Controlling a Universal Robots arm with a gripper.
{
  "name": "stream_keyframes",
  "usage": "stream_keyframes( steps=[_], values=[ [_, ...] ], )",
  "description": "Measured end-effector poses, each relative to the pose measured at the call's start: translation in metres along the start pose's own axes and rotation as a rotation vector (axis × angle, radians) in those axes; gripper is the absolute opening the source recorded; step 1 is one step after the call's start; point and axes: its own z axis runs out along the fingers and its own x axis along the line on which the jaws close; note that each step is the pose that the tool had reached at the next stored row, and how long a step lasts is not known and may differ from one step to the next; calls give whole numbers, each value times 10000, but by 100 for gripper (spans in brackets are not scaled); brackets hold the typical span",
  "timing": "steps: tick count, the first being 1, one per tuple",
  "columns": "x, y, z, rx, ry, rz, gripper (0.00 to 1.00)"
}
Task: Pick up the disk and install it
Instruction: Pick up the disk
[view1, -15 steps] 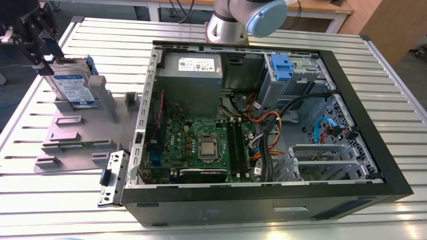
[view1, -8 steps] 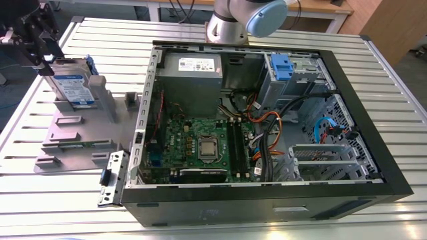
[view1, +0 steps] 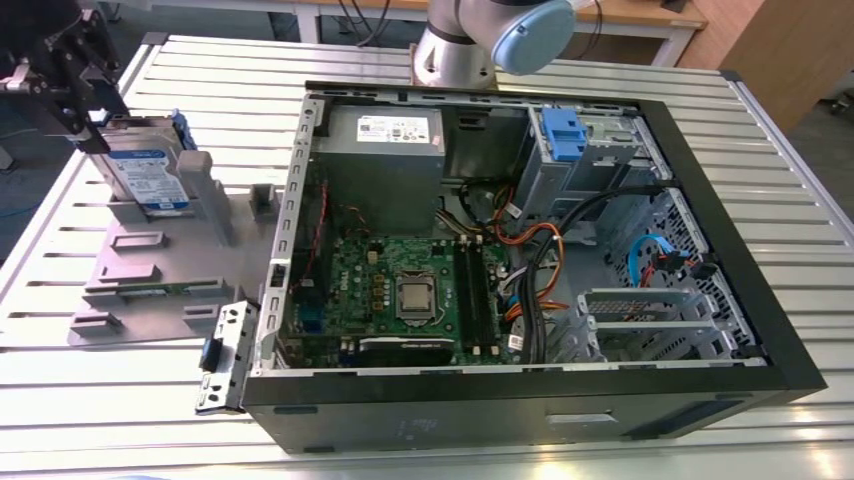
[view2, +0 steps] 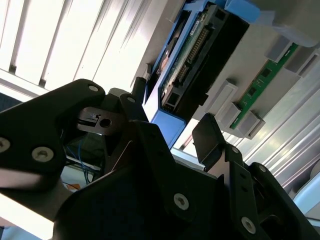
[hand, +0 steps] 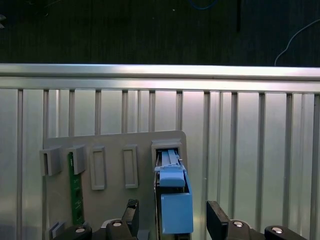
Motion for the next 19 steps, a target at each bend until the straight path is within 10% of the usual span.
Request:
stream_keyframes(
  steps=[15, 17, 19],
  values=[
    [-1, 2, 79, 0, 0, 0, 65],
    [-5, 7, 236, 0, 0, 1, 65],
    [-5, 7, 238, -1, 0, 0, 65]
  ],
)
